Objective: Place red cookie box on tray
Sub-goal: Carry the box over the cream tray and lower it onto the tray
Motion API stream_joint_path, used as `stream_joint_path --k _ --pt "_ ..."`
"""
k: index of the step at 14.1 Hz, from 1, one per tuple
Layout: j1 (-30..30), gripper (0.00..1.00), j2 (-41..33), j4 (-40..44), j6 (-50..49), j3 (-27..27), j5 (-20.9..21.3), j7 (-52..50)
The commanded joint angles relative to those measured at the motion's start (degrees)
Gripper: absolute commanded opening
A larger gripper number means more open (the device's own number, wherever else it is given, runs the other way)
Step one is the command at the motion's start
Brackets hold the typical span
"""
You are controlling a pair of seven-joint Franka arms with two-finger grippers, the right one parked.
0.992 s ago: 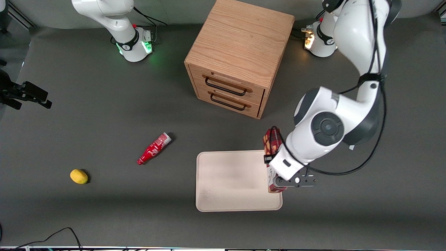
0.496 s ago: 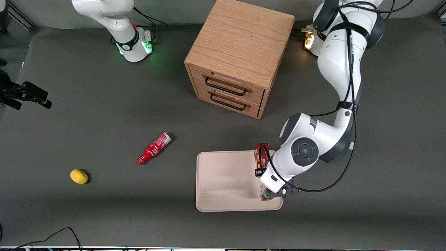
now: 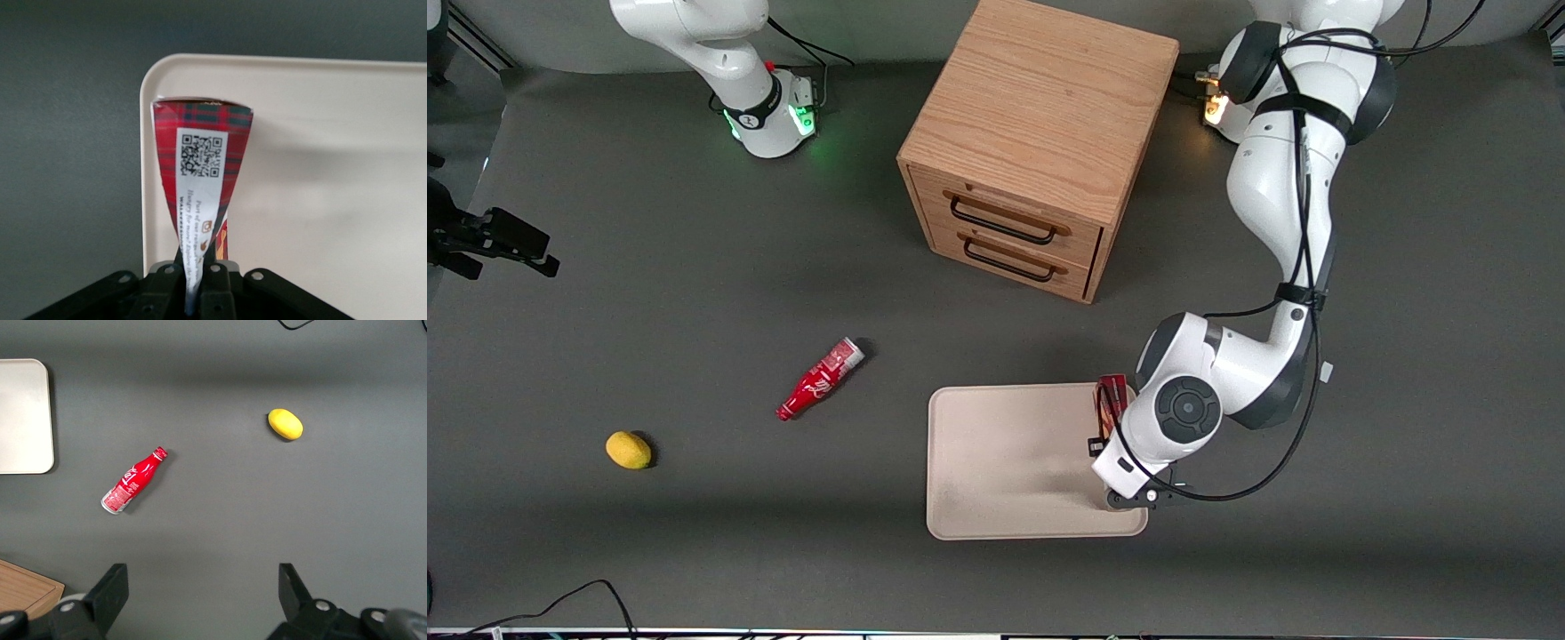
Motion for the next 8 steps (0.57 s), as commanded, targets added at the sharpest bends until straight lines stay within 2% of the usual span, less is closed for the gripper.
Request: stream_joint_path --k 1,3,4,5,8 --pt "-0.9 0.12 1.5 2.6 -0.1 0.9 1.0 0.6" --pt "-0.9 0.26 2.0 2.6 1.1 0.9 1.0 0.6" --pt "-0.9 0.57 2.1 2.6 1.5 0.8 1.0 0.6" --pt "-0.8 1.00 2.1 2.6 1.8 0.8 1.0 0.6" --pt "-0.8 1.00 1.4 2.6 0.2 0.8 0.9 0.5"
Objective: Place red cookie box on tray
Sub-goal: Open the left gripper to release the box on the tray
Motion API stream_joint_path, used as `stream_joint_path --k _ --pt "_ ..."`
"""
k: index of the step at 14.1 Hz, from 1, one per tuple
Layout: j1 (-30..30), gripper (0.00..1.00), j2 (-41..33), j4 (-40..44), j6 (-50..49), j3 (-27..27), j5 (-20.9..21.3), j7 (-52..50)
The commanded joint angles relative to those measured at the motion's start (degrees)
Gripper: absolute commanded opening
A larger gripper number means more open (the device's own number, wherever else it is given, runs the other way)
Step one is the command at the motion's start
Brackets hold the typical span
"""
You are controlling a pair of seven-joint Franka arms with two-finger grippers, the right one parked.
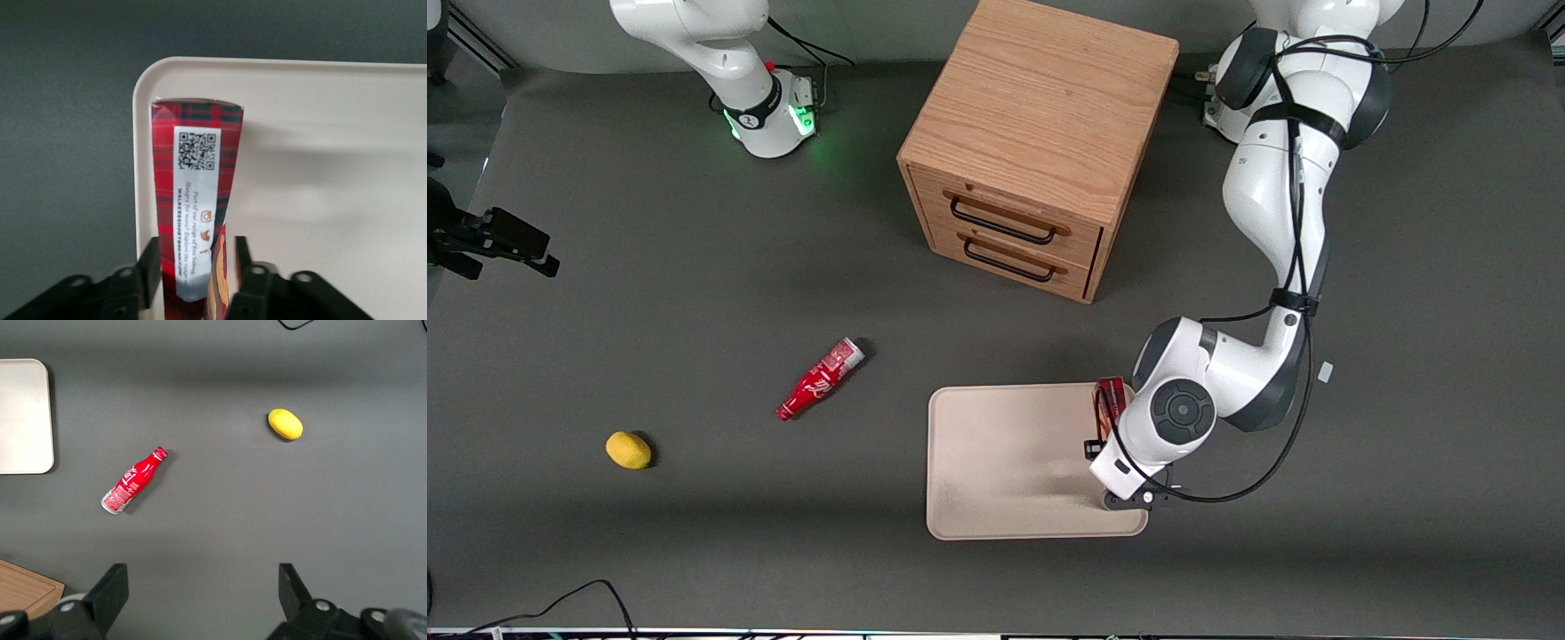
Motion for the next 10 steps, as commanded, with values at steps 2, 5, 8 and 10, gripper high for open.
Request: stream_joint_path --k 2,5,8,10 --pt "-0.6 1.00 -0.7 2.5 -5.5 0.7 0.6 0.3" --pt "0.5 1.00 -5.5 2.2 -12.4 0.6 0.3 0.3" --pt "3.3 1.00 -12.6 -1.2 -18.8 0.3 0.4 1.5" --pt "4.8 1.00 -18.9 -8.5 -18.6 0.3 0.3 4.5"
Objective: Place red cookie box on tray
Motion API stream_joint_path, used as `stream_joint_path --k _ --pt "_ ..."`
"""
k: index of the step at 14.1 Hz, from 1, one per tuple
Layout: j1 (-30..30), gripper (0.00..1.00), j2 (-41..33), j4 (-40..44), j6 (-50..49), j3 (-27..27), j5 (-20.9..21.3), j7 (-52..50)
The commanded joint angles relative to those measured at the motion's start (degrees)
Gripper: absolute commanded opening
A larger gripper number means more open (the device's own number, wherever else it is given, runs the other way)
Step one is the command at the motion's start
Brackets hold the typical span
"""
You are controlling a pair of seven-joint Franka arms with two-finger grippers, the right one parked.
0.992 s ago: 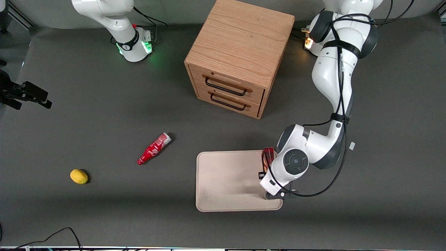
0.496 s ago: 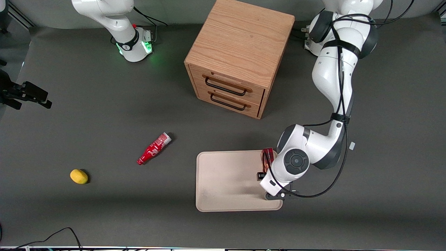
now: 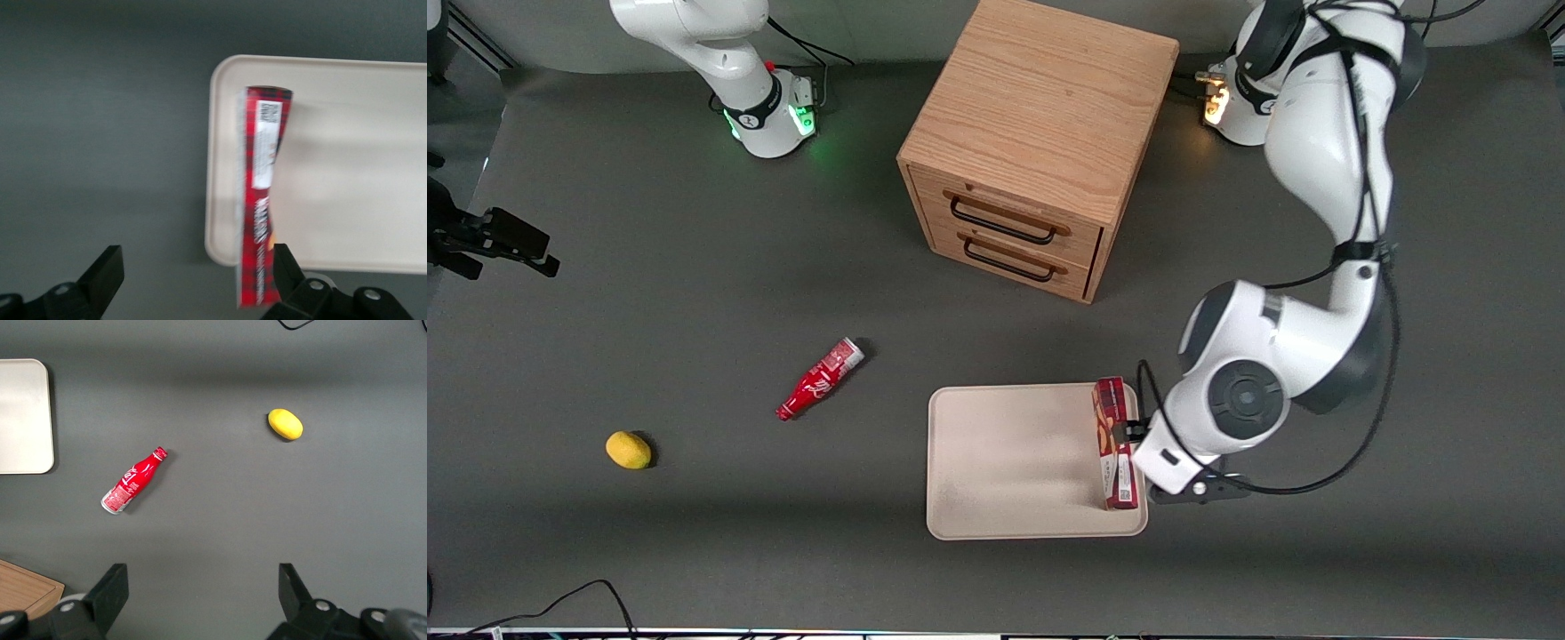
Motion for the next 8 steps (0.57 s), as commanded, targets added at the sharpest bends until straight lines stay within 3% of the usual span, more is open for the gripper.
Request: stream_joint_path --k 1,5,8 --pt "3.1 1.00 -12.1 -15.9 1.3 -0.1 0.3 4.9" --pt "11.3 1.00 -27.3 -33.3 2.5 0.0 0.0 14.7" --pt "18.7 1.00 -36.2 -40.4 1.0 0.0 -0.9 23.0"
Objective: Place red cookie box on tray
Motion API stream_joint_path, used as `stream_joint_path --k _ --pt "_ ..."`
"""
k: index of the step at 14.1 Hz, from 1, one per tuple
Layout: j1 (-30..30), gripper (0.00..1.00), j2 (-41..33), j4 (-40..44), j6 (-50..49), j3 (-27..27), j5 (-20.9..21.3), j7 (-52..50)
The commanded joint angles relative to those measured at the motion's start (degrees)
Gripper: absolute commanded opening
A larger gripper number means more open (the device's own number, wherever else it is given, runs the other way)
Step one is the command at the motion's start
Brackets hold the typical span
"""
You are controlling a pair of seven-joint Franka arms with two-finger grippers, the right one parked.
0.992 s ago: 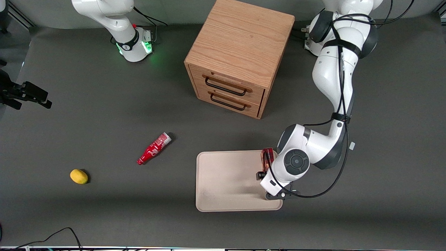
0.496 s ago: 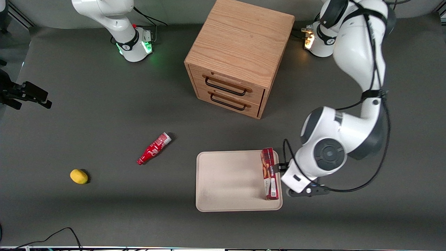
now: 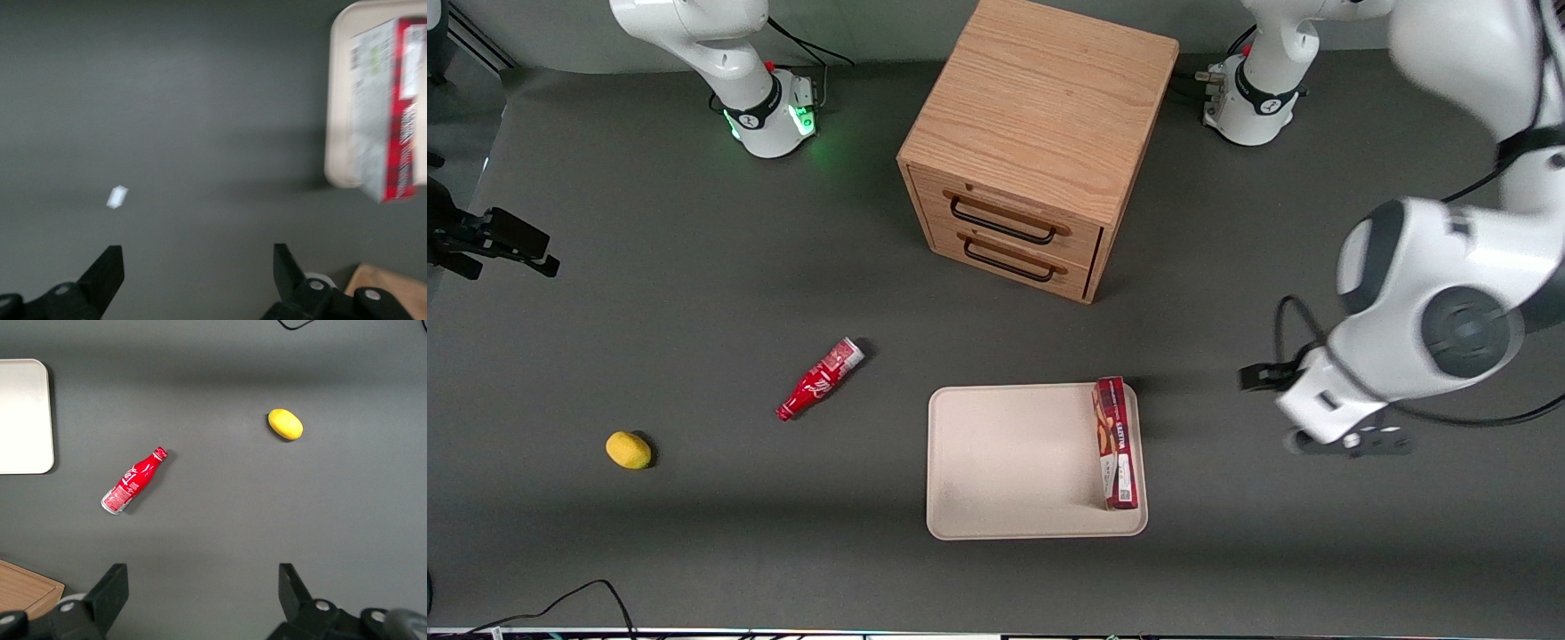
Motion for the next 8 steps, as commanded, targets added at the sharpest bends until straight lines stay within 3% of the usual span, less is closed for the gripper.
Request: stream_joint_path --k 1,5,6,8 --pt "8.0 1.00 -11.1 -10.5 -0.8 -0.5 -2.4 7.7" --pt "15.2 1.00 -14.9 -9.9 -4.1 -0.1 -2.9 19.7" --pt "14.6 1.00 -15.0 -9.2 -4.8 1.4 -2.9 20.4" --pt "4.5 1.00 -14.3 -6.4 -7.0 11.9 -2.8 20.3"
